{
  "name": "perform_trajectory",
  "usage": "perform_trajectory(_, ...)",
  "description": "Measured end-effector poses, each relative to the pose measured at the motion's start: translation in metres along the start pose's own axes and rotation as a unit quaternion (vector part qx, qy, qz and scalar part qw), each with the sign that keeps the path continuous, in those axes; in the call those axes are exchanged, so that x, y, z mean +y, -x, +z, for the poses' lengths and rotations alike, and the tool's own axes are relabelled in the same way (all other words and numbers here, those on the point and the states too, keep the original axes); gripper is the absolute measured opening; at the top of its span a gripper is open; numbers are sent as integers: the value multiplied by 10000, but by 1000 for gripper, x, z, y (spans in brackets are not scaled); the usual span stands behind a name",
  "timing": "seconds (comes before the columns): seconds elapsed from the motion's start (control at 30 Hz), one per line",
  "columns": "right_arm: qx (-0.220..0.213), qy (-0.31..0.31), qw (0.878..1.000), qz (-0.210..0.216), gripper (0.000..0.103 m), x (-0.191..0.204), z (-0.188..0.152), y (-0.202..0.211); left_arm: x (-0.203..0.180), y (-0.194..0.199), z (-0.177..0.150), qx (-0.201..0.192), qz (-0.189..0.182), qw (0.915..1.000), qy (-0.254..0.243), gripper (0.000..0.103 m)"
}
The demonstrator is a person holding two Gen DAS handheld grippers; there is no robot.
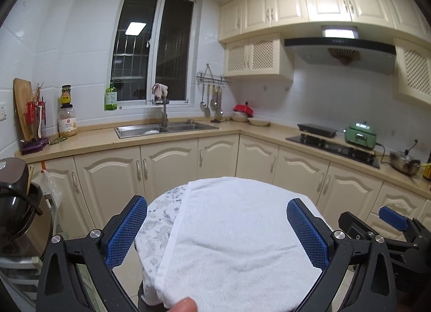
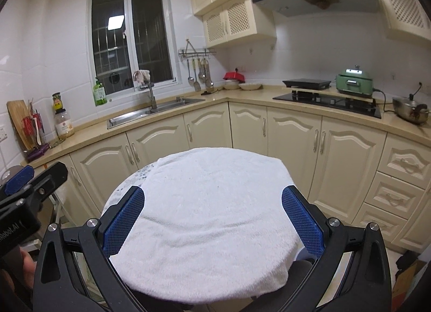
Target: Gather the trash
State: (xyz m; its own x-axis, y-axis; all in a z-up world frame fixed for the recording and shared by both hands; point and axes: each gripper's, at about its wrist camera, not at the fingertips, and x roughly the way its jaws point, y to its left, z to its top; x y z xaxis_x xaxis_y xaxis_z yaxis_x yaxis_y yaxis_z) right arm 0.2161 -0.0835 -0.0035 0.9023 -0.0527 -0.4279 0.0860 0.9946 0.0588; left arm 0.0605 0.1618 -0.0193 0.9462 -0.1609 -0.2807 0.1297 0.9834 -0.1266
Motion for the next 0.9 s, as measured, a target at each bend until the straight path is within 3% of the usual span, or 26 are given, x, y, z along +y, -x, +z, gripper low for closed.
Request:
perform_trajectory(0.3,-270,-56,9996,14,103,-1,-4,24,-13,58,-30,33,-44,9998,-193,102)
perform_trajectory(0.6,-237,-63,9997,62,103,-1,-9,25,-20,51,-18,54,30,9997,-254,102)
perform_trajectory(0.9,-164,-26,9998,93,103,1,-12,20,-42,62,-26,60,-3,9999,-128,102)
